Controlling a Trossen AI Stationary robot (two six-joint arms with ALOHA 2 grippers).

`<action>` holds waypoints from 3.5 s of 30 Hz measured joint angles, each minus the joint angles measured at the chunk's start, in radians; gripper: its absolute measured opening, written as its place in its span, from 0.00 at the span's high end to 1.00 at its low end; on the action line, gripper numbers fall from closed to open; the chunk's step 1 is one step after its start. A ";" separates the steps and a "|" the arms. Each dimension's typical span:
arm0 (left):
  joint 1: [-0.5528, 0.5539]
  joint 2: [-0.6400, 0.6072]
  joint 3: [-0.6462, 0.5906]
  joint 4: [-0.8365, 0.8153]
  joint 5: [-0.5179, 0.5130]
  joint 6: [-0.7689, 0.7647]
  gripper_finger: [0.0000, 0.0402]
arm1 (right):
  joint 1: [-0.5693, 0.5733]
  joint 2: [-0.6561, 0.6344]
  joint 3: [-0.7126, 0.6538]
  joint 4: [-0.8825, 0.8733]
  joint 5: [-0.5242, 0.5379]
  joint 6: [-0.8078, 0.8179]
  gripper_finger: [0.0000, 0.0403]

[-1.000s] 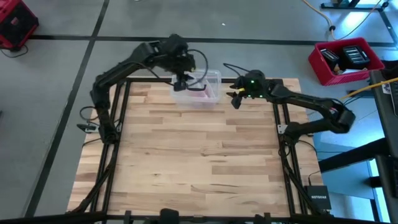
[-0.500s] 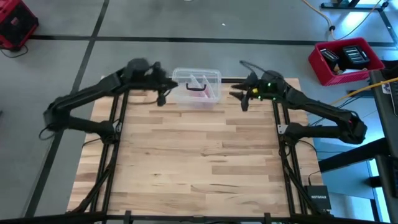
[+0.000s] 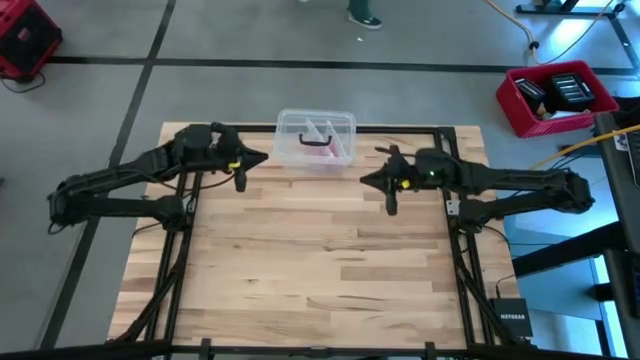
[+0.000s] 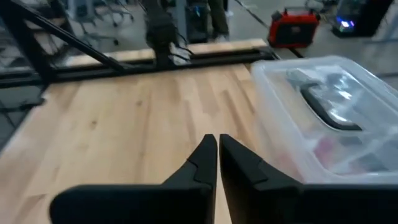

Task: Roll bandage
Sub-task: Return to Home Position

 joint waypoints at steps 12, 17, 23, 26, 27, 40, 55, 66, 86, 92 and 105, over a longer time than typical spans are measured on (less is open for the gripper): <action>-0.102 -0.217 -0.239 0.241 -0.015 0.074 0.99 | 0.089 -0.294 -0.320 0.178 -0.023 0.071 0.97; -0.108 -0.270 -0.299 0.294 -0.015 0.058 1.00 | 0.081 -0.435 -0.422 0.206 -0.061 0.096 0.99; -0.108 -0.303 -0.365 0.320 -0.015 0.050 1.00 | 0.081 -0.603 -0.531 0.215 -0.053 0.134 0.97; -0.116 -0.321 -0.431 0.372 -0.015 0.029 1.00 | 0.081 -0.673 -0.572 0.216 -0.037 0.160 0.97; -0.121 -0.325 -0.463 0.400 -0.015 0.024 1.00 | 0.081 -0.693 -0.585 0.215 -0.027 0.174 0.97; -0.214 -0.566 -0.690 0.472 -0.135 -0.027 1.00 | 0.081 -0.819 -0.713 0.209 0.027 0.285 0.97; -0.324 -0.826 -0.806 0.357 -0.219 -0.033 1.00 | 0.081 -0.880 -0.721 0.199 -0.013 0.325 0.97; -0.323 -0.825 -0.806 0.320 -0.222 -0.071 1.00 | 0.082 -0.892 -0.740 0.155 0.055 0.280 0.97; -0.323 -0.814 -0.806 0.320 -0.220 -0.071 1.00 | 0.081 -0.944 -0.742 0.126 0.000 0.254 0.97; -0.323 -0.815 -0.806 0.320 -0.220 -0.071 1.00 | 0.081 -0.944 -0.742 0.125 0.001 0.254 0.97; -0.323 -0.815 -0.806 0.320 -0.220 -0.071 1.00 | 0.081 -0.944 -0.743 0.124 0.001 0.256 0.97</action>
